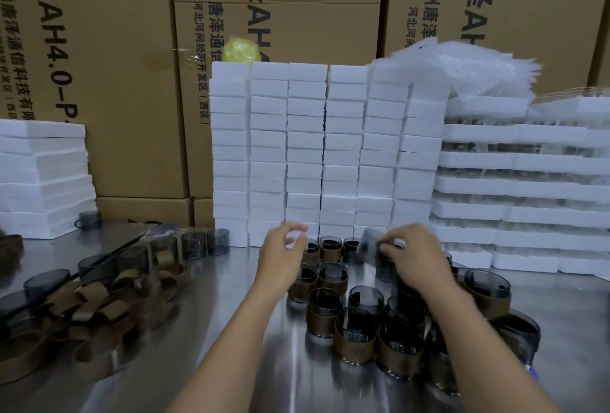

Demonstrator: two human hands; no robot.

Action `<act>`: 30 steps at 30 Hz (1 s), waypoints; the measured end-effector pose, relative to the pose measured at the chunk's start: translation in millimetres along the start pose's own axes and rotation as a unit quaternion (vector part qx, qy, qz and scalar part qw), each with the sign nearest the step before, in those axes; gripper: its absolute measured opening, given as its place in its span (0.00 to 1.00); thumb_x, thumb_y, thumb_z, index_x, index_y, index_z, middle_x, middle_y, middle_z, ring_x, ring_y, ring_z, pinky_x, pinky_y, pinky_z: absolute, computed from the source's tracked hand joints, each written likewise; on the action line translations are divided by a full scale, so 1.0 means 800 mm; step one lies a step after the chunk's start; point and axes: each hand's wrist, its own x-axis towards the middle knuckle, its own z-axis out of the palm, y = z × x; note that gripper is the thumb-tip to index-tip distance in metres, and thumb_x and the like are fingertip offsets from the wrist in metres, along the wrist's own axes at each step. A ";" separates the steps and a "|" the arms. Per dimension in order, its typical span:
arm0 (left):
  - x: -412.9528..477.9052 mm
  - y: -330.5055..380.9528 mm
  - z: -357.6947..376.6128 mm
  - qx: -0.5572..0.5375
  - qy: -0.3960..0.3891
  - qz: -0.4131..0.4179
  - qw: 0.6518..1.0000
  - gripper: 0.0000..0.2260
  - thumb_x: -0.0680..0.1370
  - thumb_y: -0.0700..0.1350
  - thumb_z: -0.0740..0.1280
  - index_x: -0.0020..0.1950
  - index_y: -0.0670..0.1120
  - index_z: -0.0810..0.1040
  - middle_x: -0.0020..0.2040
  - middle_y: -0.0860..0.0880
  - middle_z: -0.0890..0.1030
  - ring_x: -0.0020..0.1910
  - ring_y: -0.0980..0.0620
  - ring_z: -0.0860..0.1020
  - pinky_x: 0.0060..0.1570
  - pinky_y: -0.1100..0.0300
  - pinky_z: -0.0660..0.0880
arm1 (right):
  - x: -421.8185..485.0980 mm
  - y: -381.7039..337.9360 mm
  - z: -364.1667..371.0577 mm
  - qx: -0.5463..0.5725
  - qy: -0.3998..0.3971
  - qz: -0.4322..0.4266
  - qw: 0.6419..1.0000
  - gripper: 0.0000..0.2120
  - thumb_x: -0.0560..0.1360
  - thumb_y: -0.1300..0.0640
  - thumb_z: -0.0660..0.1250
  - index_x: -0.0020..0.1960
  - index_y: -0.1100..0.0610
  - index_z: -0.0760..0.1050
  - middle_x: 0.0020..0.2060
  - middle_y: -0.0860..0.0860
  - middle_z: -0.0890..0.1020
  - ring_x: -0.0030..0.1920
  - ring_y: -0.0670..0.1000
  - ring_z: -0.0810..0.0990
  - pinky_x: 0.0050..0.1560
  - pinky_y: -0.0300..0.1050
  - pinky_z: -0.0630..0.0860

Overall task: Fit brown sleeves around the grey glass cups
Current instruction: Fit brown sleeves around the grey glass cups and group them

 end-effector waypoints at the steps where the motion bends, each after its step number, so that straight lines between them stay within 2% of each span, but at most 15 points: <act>1: 0.001 0.025 -0.005 -0.018 -0.013 0.017 1.000 0.08 0.87 0.47 0.68 0.65 0.56 0.81 0.68 0.55 0.78 0.67 0.55 0.77 0.52 0.69 0.71 | 0.001 -0.010 -0.025 0.051 0.008 -0.010 0.999 0.06 0.82 0.56 0.74 0.53 0.45 0.87 0.55 0.50 0.88 0.42 0.47 0.82 0.40 0.42 0.77; 3: 0.003 0.076 -0.015 -0.040 -0.040 0.070 0.996 0.15 0.84 0.49 0.72 0.71 0.57 0.79 0.68 0.57 0.80 0.67 0.57 0.79 0.56 0.69 0.74 | -0.003 -0.032 -0.079 0.123 0.014 -0.051 0.991 0.09 0.83 0.54 0.73 0.50 0.40 0.85 0.49 0.49 0.88 0.27 0.47 0.74 0.30 0.41 0.74; 4: 0.002 0.100 -0.020 -0.047 -0.061 0.094 0.993 0.20 0.82 0.52 0.75 0.73 0.58 0.78 0.68 0.58 0.80 0.67 0.59 0.79 0.60 0.66 0.75 | -0.008 -0.042 -0.104 0.141 0.018 -0.079 0.987 0.09 0.83 0.53 0.73 0.49 0.38 0.85 0.45 0.48 0.88 0.26 0.52 0.77 0.30 0.46 0.78; 6: -0.004 0.138 -0.028 -0.041 -0.114 0.130 0.984 0.28 0.78 0.59 0.78 0.77 0.61 0.76 0.69 0.62 0.81 0.67 0.66 0.78 0.63 0.65 0.75 | -0.022 -0.061 -0.140 0.173 0.021 -0.135 0.976 0.07 0.82 0.52 0.74 0.51 0.40 0.86 0.45 0.47 0.90 0.41 0.62 0.87 0.46 0.61 0.86; 7: -0.009 0.151 -0.030 -0.024 -0.133 0.146 0.980 0.31 0.76 0.62 0.79 0.77 0.61 0.75 0.68 0.63 0.81 0.67 0.69 0.78 0.64 0.65 0.74 | -0.029 -0.069 -0.152 0.187 0.015 -0.161 0.969 0.06 0.82 0.53 0.74 0.52 0.42 0.87 0.47 0.46 0.90 0.45 0.58 0.89 0.53 0.64 0.85; 9: -0.016 0.166 -0.028 0.011 -0.132 0.179 0.975 0.31 0.73 0.62 0.81 0.74 0.60 0.78 0.65 0.64 0.84 0.65 0.70 0.78 0.64 0.63 0.75 | -0.038 -0.083 -0.165 0.191 -0.004 -0.197 0.962 0.06 0.82 0.54 0.74 0.52 0.43 0.87 0.47 0.44 0.90 0.47 0.46 0.89 0.55 0.61 0.84; 12: -0.019 0.172 -0.027 0.013 -0.070 0.213 0.975 0.27 0.71 0.53 0.85 0.67 0.56 0.82 0.59 0.62 0.86 0.60 0.68 0.81 0.54 0.74 0.73 | -0.046 -0.099 -0.171 0.153 -0.001 -0.224 0.962 0.10 0.80 0.55 0.76 0.49 0.39 0.86 0.48 0.40 0.89 0.47 0.39 0.87 0.43 0.49 0.79; 13: -0.019 0.172 -0.029 0.016 -0.056 0.224 0.973 0.27 0.70 0.50 0.86 0.66 0.55 0.81 0.59 0.62 0.85 0.60 0.67 0.81 0.52 0.77 0.72 | -0.048 -0.102 -0.171 0.155 0.000 -0.233 0.960 0.12 0.79 0.56 0.77 0.51 0.38 0.85 0.52 0.39 0.88 0.48 0.39 0.87 0.42 0.46 0.77; 15: -0.020 0.174 -0.034 0.044 -0.036 0.249 0.967 0.27 0.70 0.48 0.86 0.64 0.56 0.78 0.58 0.64 0.84 0.61 0.67 0.80 0.52 0.76 0.71 | -0.050 -0.107 -0.170 0.193 -0.010 -0.251 0.948 0.21 0.77 0.59 0.79 0.62 0.37 0.81 0.57 0.42 0.86 0.50 0.43 0.88 0.44 0.43 0.81; 18: -0.025 0.180 -0.036 0.095 -0.019 0.283 0.954 0.29 0.70 0.48 0.86 0.64 0.58 0.74 0.59 0.64 0.82 0.62 0.63 0.78 0.57 0.62 0.76 | -0.054 -0.111 -0.169 0.249 -0.026 -0.278 0.928 0.32 0.74 0.61 0.81 0.71 0.37 0.77 0.56 0.47 0.85 0.48 0.49 0.88 0.50 0.42 0.84; 20: -0.031 0.187 -0.035 0.106 -0.014 0.298 0.949 0.28 0.71 0.49 0.85 0.64 0.57 0.73 0.59 0.62 0.82 0.63 0.59 0.79 0.59 0.53 0.79 | -0.053 -0.110 -0.171 0.256 -0.032 -0.282 0.924 0.30 0.74 0.61 0.82 0.70 0.38 0.79 0.55 0.45 0.84 0.46 0.48 0.87 0.49 0.38 0.82; 23: -0.034 0.193 -0.036 0.113 0.001 0.313 0.943 0.27 0.72 0.50 0.84 0.65 0.57 0.73 0.60 0.62 0.81 0.64 0.59 0.78 0.59 0.53 0.78 | -0.050 -0.105 -0.176 0.250 -0.035 -0.275 0.928 0.26 0.74 0.59 0.81 0.66 0.38 0.83 0.55 0.43 0.84 0.47 0.46 0.87 0.41 0.31 0.76; 25: -0.035 0.194 -0.038 0.110 0.009 0.325 0.939 0.26 0.73 0.51 0.83 0.65 0.57 0.74 0.61 0.62 0.80 0.64 0.60 0.77 0.57 0.56 0.76 | -0.048 -0.100 -0.179 0.245 -0.031 -0.267 0.932 0.22 0.76 0.56 0.80 0.65 0.37 0.83 0.55 0.42 0.84 0.50 0.46 0.87 0.47 0.34 0.76; 27: -0.036 0.197 -0.041 0.110 0.014 0.343 0.933 0.26 0.73 0.50 0.83 0.67 0.58 0.75 0.62 0.62 0.80 0.65 0.59 0.77 0.57 0.59 0.75 | -0.047 -0.096 -0.180 0.259 -0.036 -0.256 0.931 0.18 0.77 0.54 0.79 0.64 0.38 0.85 0.55 0.42 0.85 0.52 0.47 0.88 0.53 0.43 0.80; 30: -0.036 0.200 -0.048 0.124 0.012 0.364 0.923 0.28 0.73 0.47 0.82 0.69 0.61 0.77 0.63 0.61 0.79 0.66 0.57 0.76 0.58 0.60 0.73 | -0.045 -0.095 -0.176 0.306 -0.032 -0.252 0.917 0.09 0.81 0.52 0.74 0.60 0.46 0.87 0.54 0.46 0.88 0.52 0.50 0.88 0.51 0.44 0.85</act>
